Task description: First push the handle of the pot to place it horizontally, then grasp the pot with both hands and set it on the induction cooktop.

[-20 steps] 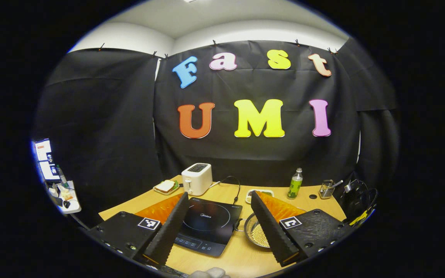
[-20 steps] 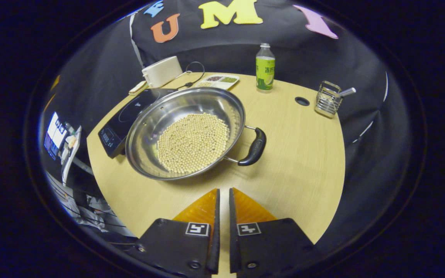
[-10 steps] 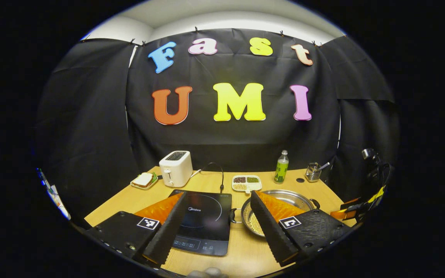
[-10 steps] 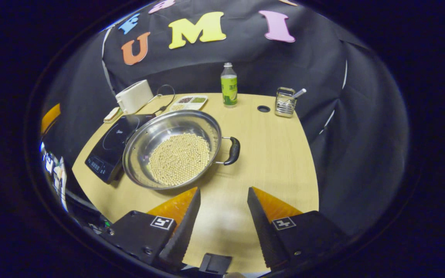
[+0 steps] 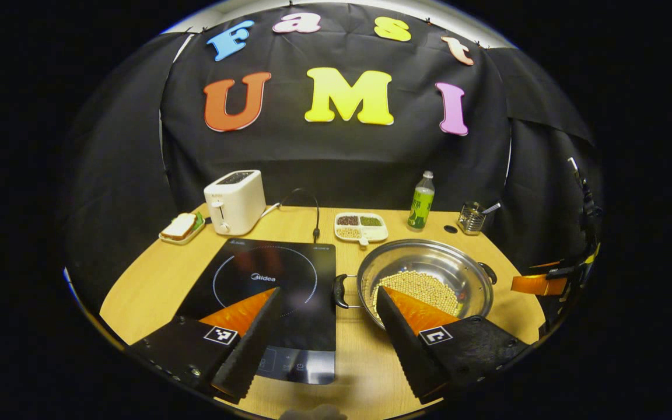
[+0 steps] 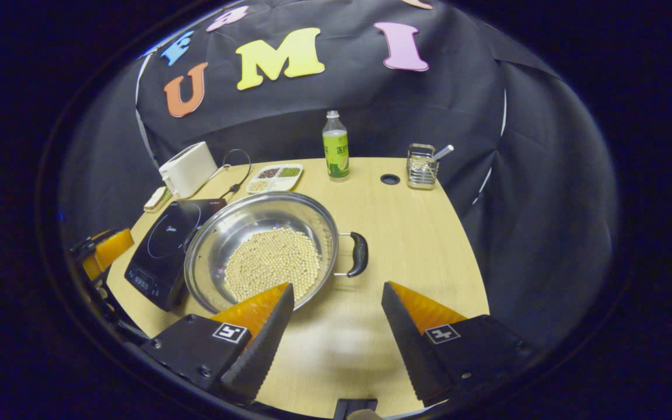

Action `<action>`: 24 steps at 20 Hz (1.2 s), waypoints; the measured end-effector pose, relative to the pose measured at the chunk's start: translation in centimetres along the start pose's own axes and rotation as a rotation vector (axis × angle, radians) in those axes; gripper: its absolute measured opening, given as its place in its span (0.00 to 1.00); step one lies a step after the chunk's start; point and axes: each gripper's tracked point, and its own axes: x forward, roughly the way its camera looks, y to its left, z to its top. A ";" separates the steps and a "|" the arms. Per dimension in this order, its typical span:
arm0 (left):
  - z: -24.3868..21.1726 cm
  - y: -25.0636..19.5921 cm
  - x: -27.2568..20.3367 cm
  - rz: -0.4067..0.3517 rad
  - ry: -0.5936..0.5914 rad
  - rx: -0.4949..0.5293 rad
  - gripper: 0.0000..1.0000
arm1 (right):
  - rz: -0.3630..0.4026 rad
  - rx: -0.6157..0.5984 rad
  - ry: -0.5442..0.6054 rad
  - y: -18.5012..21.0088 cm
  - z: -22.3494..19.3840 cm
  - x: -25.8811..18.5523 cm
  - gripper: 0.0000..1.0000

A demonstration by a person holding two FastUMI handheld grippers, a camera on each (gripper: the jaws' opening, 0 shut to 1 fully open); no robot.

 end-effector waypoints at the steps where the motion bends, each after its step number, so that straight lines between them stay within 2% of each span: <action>1: -0.7 -0.4 1.4 -0.005 0.024 0.003 0.97 | 0.004 0.000 0.012 -0.1 0.4 1.1 0.96; 3: -1.8 -1.1 3.9 -0.015 0.073 0.000 0.96 | -0.012 0.000 0.032 -1.1 0.9 3.4 0.96; 7: -3.3 -1.2 7.8 0.014 0.162 -0.003 0.96 | -0.004 -0.026 0.104 -2.0 1.1 7.3 0.96; 10: -4.6 -1.7 9.7 0.022 0.221 -0.009 0.96 | 0.024 -0.028 0.132 -1.9 1.3 9.4 0.95; 15: -4.7 -2.3 11.5 0.051 0.245 0.011 0.96 | 0.057 -0.029 0.195 -1.3 0.9 11.2 0.77; 16: -4.5 -2.5 11.8 0.052 0.245 0.023 0.96 | 0.056 -0.038 0.201 -1.3 0.7 11.3 0.67; 17: -4.5 -2.5 12.2 0.055 0.255 0.027 1.00 | 0.055 -0.044 0.209 -1.4 0.9 11.5 0.65; 18: -4.4 -2.4 12.4 0.068 0.261 0.030 0.88 | 0.050 -0.046 0.227 -1.3 1.0 11.7 0.66; 20: -4.5 -2.0 12.4 0.108 0.279 0.016 0.84 | 0.016 -0.025 0.237 -1.6 1.0 11.7 0.65; 21: -4.5 -1.8 12.4 0.116 0.284 0.014 0.75 | -0.004 -0.013 0.245 -1.6 0.9 11.8 0.64; 22: -4.5 -1.9 12.3 0.116 0.293 0.006 0.60 | -0.022 -0.023 0.257 -1.5 0.6 11.7 0.64; 24: -4.6 -1.9 12.2 0.116 0.315 0.002 0.77 | -0.035 -0.032 0.259 -1.4 0.8 11.8 0.64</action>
